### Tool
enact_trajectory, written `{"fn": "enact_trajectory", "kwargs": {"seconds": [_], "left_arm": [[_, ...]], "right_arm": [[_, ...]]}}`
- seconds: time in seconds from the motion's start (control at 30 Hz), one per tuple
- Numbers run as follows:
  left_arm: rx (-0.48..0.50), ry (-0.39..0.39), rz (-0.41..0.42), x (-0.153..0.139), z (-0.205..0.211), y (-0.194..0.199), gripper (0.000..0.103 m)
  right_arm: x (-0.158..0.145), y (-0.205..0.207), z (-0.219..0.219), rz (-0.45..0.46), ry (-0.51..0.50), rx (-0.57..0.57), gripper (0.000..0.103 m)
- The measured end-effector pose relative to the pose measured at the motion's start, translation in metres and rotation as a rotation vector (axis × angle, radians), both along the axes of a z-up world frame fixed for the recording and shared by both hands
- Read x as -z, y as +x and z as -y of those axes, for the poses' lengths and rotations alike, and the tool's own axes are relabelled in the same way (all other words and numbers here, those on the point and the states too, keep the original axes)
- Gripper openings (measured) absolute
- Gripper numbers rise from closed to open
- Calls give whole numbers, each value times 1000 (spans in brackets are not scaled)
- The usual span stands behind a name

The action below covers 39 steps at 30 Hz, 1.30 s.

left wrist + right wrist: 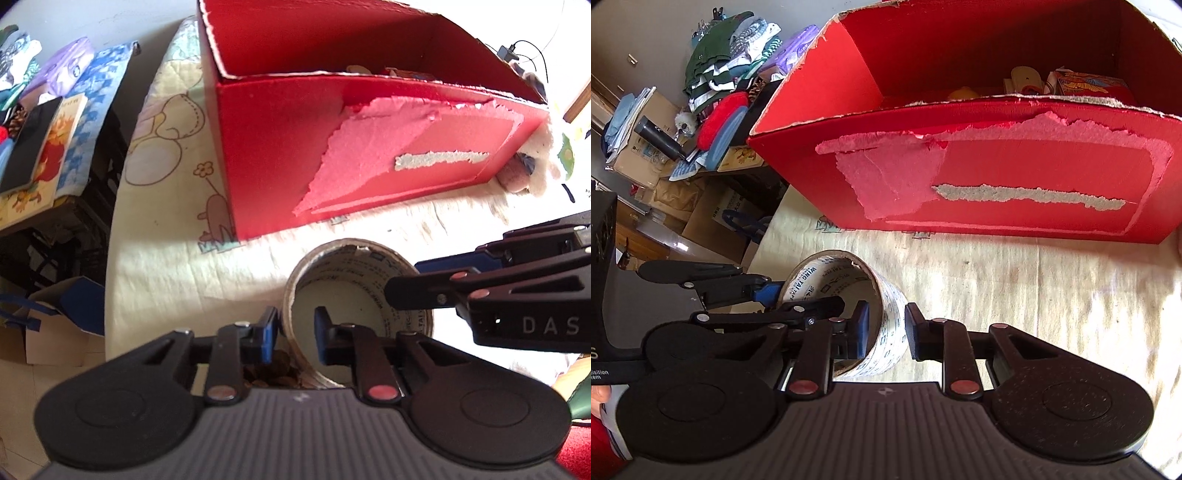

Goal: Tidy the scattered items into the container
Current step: 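Move the left tool toward the clear tape roll on the table, then close the left gripper on the tape roll's rim and lift it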

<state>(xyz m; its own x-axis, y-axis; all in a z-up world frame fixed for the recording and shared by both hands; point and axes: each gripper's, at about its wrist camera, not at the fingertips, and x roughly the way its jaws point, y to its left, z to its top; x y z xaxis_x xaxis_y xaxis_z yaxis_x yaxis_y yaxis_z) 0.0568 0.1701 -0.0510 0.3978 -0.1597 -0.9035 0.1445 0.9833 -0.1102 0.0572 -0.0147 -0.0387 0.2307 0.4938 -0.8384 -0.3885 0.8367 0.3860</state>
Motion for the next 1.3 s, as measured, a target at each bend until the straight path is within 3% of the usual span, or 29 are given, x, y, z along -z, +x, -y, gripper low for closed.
{"fn": "enact_trajectory", "kwargs": {"seconds": [0.17,0.67,0.9,0.97,1.0,1.07,1.13,1.3], "left_arm": [[11,-20,2,0,-2,6,15],[106,-79,-2,-1,58,19,14],[132,-33,8,0,89,23,15],[136,-17,10,2,94,22,16],[136,-12,8,3,95,21,17],[124,-7,-6,7,94,21,17],[107,-1,-21,11,94,20,16],[85,6,-41,8,93,14,14]], "right_arm": [[-3,0,5,-6,-9,30,11],[-8,4,62,18,-76,159,12],[-8,2,83,-2,-49,182,13],[-7,2,85,-7,-44,183,25],[-6,2,85,-13,-38,182,25],[-3,3,84,-26,-30,172,25],[-1,4,82,-35,-34,158,17],[-8,4,85,-35,-26,138,17]]}}
